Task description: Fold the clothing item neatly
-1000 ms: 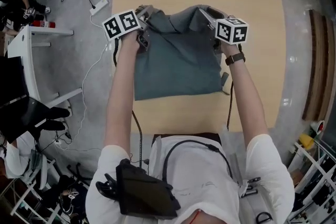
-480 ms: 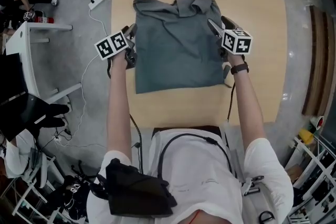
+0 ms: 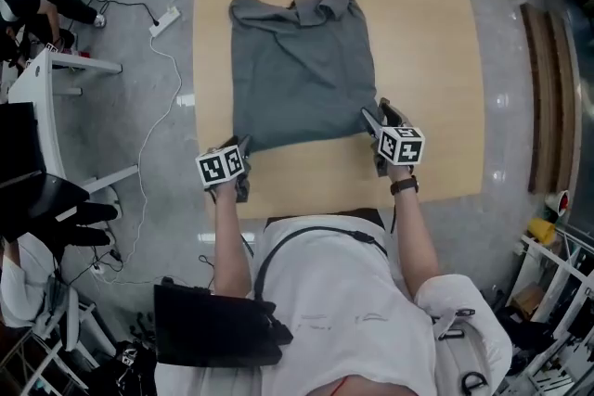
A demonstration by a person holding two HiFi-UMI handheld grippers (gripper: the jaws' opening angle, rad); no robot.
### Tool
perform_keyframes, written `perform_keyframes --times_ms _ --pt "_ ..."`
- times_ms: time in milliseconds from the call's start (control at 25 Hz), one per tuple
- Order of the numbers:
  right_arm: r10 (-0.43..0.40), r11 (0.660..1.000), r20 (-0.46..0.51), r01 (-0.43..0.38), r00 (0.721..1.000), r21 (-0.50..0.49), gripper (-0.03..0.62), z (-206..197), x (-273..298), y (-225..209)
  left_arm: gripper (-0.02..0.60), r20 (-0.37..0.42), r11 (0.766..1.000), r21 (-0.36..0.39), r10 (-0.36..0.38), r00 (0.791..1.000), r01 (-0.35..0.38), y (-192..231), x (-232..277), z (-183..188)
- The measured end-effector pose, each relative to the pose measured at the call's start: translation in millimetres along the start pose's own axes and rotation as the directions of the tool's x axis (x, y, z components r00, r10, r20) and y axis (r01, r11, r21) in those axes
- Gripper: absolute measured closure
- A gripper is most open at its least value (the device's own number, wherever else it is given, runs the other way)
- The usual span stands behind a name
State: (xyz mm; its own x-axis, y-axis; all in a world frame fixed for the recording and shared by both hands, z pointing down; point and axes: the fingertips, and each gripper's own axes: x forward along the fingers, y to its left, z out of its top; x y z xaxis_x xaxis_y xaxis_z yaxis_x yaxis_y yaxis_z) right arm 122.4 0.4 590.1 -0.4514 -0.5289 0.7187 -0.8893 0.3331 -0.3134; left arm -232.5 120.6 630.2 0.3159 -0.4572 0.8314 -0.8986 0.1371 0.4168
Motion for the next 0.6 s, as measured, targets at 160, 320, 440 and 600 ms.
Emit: perform_keyframes --times_ms 160,320,440,600 --pt "-0.053 0.996 -0.02 0.054 0.998 0.067 0.333 -43.1 -2.3 -17.1 0.402 0.039 1.0 -0.022 -0.015 0.999 0.016 1.8 7.1 -24.4" --pt "-0.029 0.998 -0.023 0.03 0.999 0.053 0.411 -48.2 11.7 -13.5 0.412 0.044 0.999 -0.037 -0.031 0.999 0.032 -0.5 20.9 -29.1" --pt "-0.041 0.998 -0.026 0.042 0.999 0.04 0.52 -49.8 13.7 -9.0 0.484 0.059 1.0 0.002 -0.027 0.998 0.027 -7.4 23.6 -26.0" --pt "-0.014 0.998 0.003 0.014 1.0 0.054 0.536 -56.9 -0.5 -5.7 0.561 0.095 0.999 0.026 -0.047 0.994 0.044 -9.3 12.1 -27.6"
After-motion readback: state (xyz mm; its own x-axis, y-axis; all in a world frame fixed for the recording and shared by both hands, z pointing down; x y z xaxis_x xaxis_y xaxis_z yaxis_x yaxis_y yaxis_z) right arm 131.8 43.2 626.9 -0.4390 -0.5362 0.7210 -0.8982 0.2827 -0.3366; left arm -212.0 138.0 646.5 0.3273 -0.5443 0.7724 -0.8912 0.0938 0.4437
